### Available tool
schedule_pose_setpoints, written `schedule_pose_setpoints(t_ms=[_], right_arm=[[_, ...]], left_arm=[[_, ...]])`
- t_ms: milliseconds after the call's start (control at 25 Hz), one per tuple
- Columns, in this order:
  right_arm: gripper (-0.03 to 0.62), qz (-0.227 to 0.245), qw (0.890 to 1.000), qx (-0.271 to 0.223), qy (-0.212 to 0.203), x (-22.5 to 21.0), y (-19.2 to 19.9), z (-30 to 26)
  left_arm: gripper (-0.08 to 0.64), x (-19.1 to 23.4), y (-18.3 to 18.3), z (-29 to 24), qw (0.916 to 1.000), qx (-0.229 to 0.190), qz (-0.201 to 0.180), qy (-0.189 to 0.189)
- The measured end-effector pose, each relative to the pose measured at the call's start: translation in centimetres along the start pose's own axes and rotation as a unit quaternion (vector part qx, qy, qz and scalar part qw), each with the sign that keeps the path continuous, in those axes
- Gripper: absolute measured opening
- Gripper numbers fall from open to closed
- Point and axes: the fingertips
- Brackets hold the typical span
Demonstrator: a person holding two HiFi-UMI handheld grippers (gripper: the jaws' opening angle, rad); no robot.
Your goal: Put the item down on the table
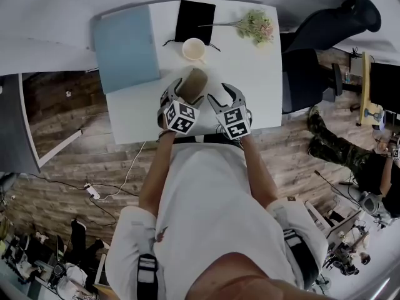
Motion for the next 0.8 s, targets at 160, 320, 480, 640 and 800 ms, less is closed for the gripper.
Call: schedule_pose_setpoints(t_ms=[160,320,480,640,800], right_arm=[[0.244,-0.007,0.999,-0.025,0.032,-0.8,-1.5,1.7],[0.244,-0.008,0.996,-0.053,0.065,-1.6,-3.4,3.5],[0.244,-0.005,0.992,-0.087,0.094,-2.0,-6.2,6.0],[0.249,0.005,0.984,-0.127,0.127,-2.7,-9.3,8.8],[0.256,0.015,0.971,-0.172,0.164,-3.0,-12.6,11.9]], left_arm=[[0.428,0.4,-2.7,2.5,0.9986,-0.052,-0.007,-0.003],[0.408,0.9,-5.6,5.3,0.9943,-0.105,-0.019,-0.005],[0.382,1.6,-8.9,8.9,0.9858,-0.163,-0.036,-0.023],[0.377,2.3,-12.0,12.4,0.9738,-0.221,-0.039,-0.038],[0.371,2.6,-15.9,16.6,0.9544,-0.289,-0.056,-0.049]])
Point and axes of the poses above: the fingertips, and each gripper's own axes: z backward along the fingers, x to its left, y out of its underside, and after that the axes turned 7 degrees about z, right-handed
